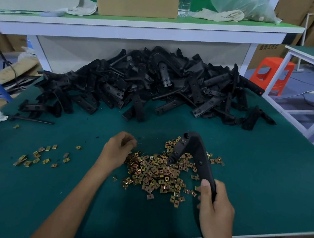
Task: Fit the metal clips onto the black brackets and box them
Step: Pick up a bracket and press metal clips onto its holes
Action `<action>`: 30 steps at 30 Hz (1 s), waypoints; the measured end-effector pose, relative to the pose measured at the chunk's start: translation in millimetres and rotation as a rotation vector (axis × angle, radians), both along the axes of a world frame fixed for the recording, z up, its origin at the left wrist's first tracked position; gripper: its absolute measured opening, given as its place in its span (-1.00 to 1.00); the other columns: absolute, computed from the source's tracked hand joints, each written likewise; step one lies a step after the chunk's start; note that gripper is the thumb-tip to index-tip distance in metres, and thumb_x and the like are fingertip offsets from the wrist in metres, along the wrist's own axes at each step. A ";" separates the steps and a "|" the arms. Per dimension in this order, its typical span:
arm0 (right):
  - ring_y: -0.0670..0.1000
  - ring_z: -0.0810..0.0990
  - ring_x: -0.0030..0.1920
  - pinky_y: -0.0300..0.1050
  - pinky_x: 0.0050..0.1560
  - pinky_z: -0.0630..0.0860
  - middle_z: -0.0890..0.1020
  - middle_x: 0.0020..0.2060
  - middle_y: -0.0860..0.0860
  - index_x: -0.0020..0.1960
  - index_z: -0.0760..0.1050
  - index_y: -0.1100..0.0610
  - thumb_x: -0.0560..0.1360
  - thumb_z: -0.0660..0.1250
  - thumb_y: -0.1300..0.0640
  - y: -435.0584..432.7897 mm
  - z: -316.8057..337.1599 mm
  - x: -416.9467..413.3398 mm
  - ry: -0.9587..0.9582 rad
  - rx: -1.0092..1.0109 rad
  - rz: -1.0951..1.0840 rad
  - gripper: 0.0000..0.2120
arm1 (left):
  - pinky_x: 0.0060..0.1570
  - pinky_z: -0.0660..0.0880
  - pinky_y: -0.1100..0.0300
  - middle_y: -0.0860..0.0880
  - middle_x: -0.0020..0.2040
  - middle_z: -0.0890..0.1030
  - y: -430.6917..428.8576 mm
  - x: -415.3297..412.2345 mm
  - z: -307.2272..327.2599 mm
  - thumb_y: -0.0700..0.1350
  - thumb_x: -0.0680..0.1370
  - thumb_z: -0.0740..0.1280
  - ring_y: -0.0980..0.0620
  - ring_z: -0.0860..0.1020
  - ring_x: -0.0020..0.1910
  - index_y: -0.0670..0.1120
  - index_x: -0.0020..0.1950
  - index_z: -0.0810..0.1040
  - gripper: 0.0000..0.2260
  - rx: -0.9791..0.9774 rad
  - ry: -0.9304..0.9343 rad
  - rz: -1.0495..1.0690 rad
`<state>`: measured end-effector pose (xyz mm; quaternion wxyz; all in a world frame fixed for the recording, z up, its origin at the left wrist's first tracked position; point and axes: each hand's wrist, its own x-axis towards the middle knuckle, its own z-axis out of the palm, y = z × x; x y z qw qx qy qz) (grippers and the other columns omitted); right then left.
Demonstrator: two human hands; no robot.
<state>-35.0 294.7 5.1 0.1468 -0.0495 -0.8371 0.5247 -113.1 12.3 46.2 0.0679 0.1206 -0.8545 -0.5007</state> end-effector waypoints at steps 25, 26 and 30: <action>-0.04 0.59 -0.33 0.10 -0.26 0.55 0.61 -0.29 -0.06 -0.03 0.43 -0.18 0.59 0.14 -0.25 0.3 0.6 0.2 0.007 0.017 0.007 -0.80 | -0.07 0.62 0.28 -0.08 -0.01 0.68 6.2 4.5 16.1 -0.28 0.66 0.27 0.12 0.62 -0.11 -0.15 0.21 0.60 -0.82 0.349 -0.071 -0.073; -0.04 0.59 -0.33 0.11 -0.26 0.55 0.61 -0.30 -0.05 -0.03 0.44 -0.16 0.59 0.14 -0.25 0.3 0.5 0.3 0.010 0.016 0.006 -0.79 | -0.08 0.61 0.29 -0.07 -0.02 0.69 6.0 4.7 16.4 -0.28 0.66 0.29 0.14 0.63 -0.12 -0.14 0.19 0.61 -0.83 0.340 -0.064 -0.080; -0.05 0.58 -0.35 0.08 -0.28 0.53 0.61 -0.30 -0.05 -0.04 0.43 -0.18 0.58 0.14 -0.25 -0.1 0.7 0.8 0.018 0.014 0.003 -0.81 | -0.19 0.58 0.32 0.02 -0.19 0.72 6.9 4.6 16.9 -0.18 0.60 0.40 0.21 0.61 -0.27 -0.07 0.04 0.67 -0.93 0.300 -0.038 -0.076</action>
